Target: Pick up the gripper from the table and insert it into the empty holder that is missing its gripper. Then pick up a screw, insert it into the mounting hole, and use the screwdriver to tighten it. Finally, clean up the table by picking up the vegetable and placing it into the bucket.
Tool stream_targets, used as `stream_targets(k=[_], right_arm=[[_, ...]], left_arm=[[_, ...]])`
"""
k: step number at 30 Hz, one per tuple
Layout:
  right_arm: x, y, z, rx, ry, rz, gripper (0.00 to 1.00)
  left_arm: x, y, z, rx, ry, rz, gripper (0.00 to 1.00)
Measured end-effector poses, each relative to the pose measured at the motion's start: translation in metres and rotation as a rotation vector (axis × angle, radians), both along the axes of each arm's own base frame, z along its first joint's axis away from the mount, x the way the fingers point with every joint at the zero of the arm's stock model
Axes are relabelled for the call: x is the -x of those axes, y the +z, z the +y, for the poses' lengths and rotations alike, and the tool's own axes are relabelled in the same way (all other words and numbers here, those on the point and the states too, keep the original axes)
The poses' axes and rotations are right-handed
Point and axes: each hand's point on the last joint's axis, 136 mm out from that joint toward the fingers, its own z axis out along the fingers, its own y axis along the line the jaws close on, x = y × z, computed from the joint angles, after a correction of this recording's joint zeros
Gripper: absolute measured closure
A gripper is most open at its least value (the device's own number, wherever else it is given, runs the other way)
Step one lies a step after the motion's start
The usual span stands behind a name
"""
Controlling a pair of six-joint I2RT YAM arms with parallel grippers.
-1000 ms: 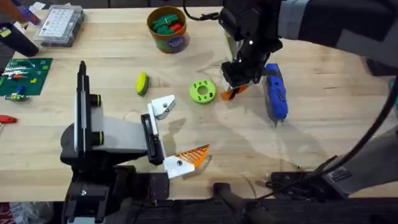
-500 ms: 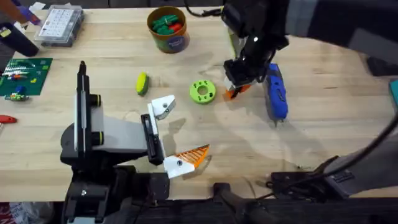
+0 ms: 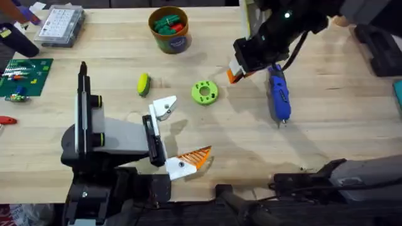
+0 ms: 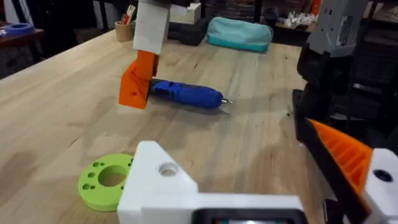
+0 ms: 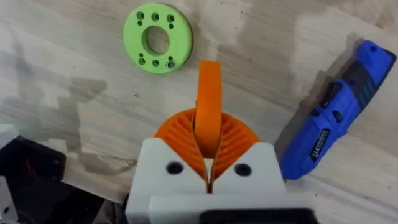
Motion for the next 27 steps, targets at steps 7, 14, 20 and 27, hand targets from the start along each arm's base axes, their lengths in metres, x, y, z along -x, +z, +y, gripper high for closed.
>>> stream_targets(k=[7,14,20,27], right_arm=[[-0.005,0.02,0.002,-0.049,-0.006,-0.076,0.995],[-0.015,0.06,0.007,-0.153,-0.012,-0.225,0.995],[-0.023,0.081,0.03,-0.327,0.027,-0.281,0.995],[-0.029,0.069,0.047,-0.604,0.07,-0.243,0.995]], left_arm=[[0.0,0.0,0.0,0.0,0.0,0.0,0.01],[0.0,0.0,0.0,0.0,0.0,0.0,0.01],[0.0,0.0,0.0,0.0,0.0,0.0,0.01],[0.0,0.0,0.0,0.0,0.0,0.0,0.01]])
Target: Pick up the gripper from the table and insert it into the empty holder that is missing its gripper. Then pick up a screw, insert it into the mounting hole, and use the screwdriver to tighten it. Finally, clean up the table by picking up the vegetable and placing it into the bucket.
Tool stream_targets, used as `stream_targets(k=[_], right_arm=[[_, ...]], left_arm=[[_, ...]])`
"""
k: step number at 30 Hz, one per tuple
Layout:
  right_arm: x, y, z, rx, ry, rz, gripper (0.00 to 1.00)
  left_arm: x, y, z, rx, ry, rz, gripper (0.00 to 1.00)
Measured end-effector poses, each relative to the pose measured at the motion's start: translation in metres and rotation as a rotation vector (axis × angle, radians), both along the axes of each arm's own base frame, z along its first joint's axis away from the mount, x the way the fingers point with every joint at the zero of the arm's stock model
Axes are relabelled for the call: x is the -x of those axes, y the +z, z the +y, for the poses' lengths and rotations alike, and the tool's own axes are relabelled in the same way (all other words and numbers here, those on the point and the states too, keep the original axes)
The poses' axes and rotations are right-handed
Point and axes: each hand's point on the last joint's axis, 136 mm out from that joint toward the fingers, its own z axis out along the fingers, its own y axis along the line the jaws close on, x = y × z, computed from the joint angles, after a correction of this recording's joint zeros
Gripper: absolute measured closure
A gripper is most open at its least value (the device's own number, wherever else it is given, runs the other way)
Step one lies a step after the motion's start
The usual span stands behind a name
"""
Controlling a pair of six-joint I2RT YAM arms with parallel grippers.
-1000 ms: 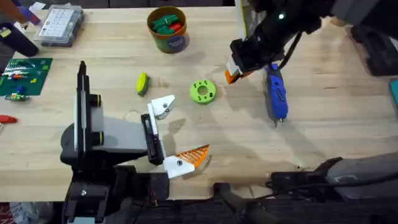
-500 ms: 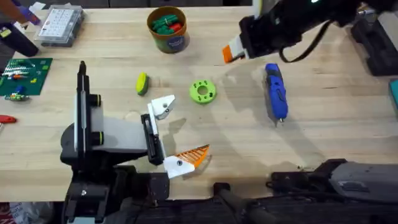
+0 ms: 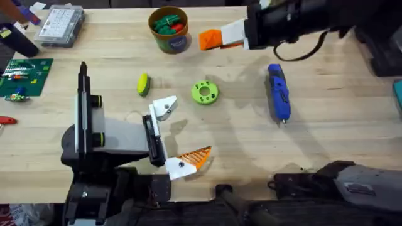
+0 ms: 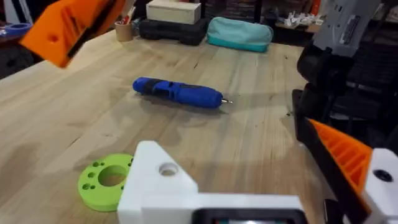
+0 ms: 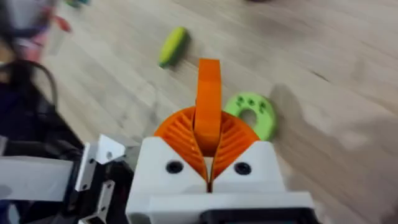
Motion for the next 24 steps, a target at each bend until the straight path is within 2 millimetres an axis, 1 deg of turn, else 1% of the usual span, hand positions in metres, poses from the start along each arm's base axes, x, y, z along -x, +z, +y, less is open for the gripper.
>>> stream_targets(k=[4,8,12,13,17,19,20,24], right_arm=[[0.0,-0.011,0.006,-0.19,0.052,0.038,0.995],[0.006,-0.02,0.007,-0.397,0.104,0.071,0.995],[0.018,-0.015,0.001,-0.577,0.164,0.066,0.995],[0.022,-0.011,0.001,-0.618,0.182,0.054,0.996],[0.046,0.004,-0.002,-0.736,0.26,0.013,0.996],[0.057,0.005,-0.003,-0.77,0.269,0.061,0.996],[0.061,0.001,-0.004,-0.779,0.267,0.105,0.996],[0.071,-0.021,-0.004,-0.778,0.256,0.306,0.996]], left_arm=[[0.0,0.0,0.0,0.0,0.0,0.001,0.01],[0.0,0.0,0.0,0.0,0.0,0.0,0.01],[0.0,0.0,0.0,0.0,0.0,0.001,0.01],[0.0,0.0,0.0,0.0,0.0,0.0,0.01],[0.0,0.0,0.0,0.0,0.001,0.001,0.01],[0.0,0.0,0.0,0.0,0.0,0.0,0.01],[0.0,0.0,0.0,0.0,0.0,0.0,0.01],[0.0,0.0,0.0,0.0,0.0,0.0,0.01]])
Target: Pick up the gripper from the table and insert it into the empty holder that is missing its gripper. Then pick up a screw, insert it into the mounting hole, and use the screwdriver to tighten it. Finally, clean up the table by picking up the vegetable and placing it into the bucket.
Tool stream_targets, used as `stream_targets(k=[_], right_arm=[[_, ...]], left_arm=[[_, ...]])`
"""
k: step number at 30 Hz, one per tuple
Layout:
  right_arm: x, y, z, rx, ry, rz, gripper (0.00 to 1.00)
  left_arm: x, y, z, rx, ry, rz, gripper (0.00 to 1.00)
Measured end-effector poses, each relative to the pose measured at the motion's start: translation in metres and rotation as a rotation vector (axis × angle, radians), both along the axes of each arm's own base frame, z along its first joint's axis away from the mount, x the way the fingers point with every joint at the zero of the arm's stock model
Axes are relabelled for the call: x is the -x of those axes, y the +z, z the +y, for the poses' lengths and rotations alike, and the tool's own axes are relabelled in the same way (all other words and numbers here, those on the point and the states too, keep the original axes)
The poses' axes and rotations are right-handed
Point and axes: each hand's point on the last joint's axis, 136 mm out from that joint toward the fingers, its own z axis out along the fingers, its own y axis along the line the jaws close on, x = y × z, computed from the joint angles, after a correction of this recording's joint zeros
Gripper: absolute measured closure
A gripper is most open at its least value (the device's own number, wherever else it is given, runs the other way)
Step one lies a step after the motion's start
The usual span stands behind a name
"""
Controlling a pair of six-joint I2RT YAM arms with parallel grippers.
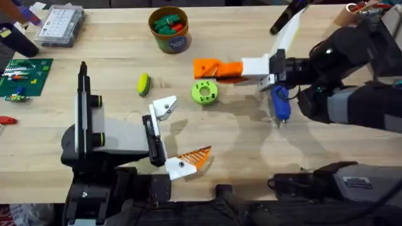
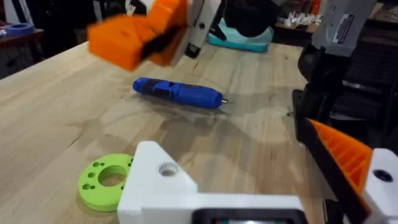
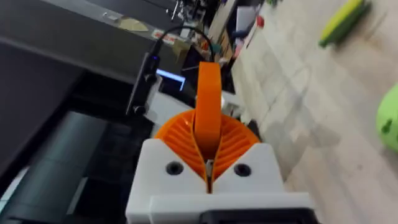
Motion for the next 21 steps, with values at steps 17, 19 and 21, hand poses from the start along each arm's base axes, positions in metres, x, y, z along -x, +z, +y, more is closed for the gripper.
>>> stream_targets(k=[17,19,21], right_arm=[[0.052,-0.025,0.019,0.058,0.298,0.184,0.996],[0.053,-0.025,0.019,0.058,0.3,0.186,0.996],[0.053,-0.025,0.019,0.059,0.301,0.187,0.996]], left_arm=[[0.0,0.0,0.0,0.0,0.0,0.0,0.01],[0.0,0.0,0.0,0.0,0.0,0.0,0.01],[0.0,0.0,0.0,0.0,0.0,0.0,0.01]])
